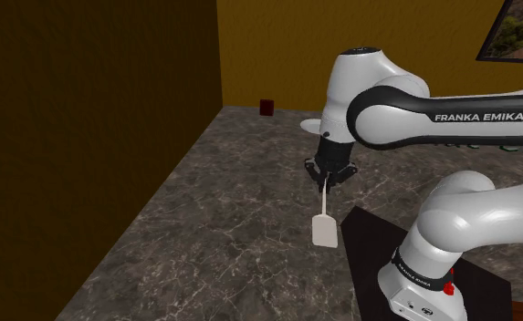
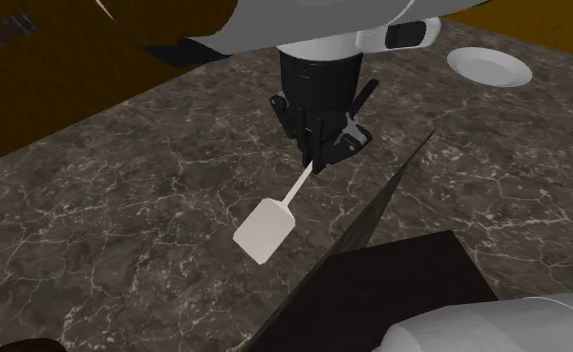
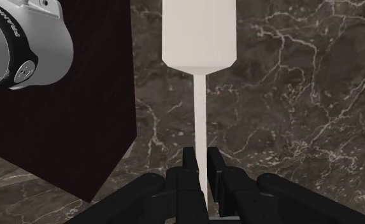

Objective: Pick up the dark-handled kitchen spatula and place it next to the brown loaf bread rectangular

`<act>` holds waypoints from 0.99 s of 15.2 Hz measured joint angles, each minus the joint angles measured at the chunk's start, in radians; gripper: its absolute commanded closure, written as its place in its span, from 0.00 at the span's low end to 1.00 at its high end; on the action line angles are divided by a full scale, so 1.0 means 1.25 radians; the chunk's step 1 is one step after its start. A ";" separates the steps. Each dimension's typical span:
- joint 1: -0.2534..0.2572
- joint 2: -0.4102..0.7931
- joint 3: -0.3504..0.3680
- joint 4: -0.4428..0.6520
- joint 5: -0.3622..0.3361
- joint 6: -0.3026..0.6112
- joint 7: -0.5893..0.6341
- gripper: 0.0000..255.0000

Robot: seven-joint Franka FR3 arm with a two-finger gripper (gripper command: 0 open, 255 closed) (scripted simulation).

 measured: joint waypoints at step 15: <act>-0.025 0.008 -0.049 0.159 -0.049 -0.150 -0.001 1.00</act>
